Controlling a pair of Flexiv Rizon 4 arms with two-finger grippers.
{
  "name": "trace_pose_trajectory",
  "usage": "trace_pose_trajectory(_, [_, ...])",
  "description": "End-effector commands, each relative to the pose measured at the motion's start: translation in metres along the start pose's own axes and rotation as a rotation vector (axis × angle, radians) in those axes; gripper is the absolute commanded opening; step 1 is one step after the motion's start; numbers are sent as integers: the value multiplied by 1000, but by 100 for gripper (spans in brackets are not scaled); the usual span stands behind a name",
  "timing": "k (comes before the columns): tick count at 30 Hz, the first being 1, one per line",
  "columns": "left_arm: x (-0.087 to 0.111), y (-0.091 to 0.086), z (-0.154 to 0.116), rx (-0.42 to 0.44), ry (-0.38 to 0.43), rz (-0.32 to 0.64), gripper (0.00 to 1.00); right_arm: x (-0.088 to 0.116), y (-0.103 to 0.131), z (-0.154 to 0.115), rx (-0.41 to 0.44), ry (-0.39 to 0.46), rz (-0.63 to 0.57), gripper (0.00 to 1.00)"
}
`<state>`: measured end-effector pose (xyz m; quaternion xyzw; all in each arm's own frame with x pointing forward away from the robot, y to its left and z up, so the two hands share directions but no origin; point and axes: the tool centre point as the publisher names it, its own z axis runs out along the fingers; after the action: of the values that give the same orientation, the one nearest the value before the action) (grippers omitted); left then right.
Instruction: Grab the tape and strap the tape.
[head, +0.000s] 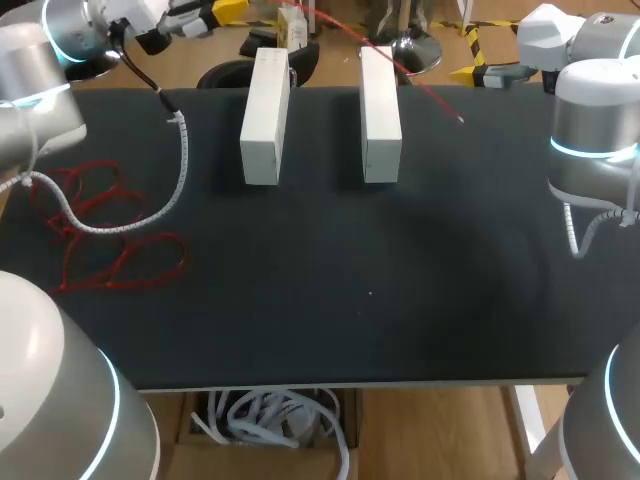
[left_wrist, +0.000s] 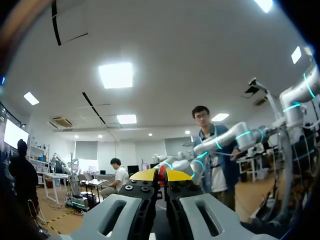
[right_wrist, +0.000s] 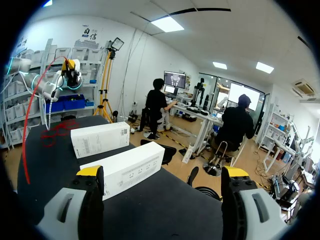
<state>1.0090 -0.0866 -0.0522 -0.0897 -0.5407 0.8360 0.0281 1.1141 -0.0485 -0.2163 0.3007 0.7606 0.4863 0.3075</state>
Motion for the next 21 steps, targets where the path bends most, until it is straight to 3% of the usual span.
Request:
trace_pose_trajectory(1, [1, 0, 2, 52, -276, 41, 0, 0, 0, 0, -2, 2, 0, 100])
trace_pose_trajectory(21, [-14, -13, 3, 83, -144, 57, 0, 0, 0, 0, -2, 2, 0, 100])
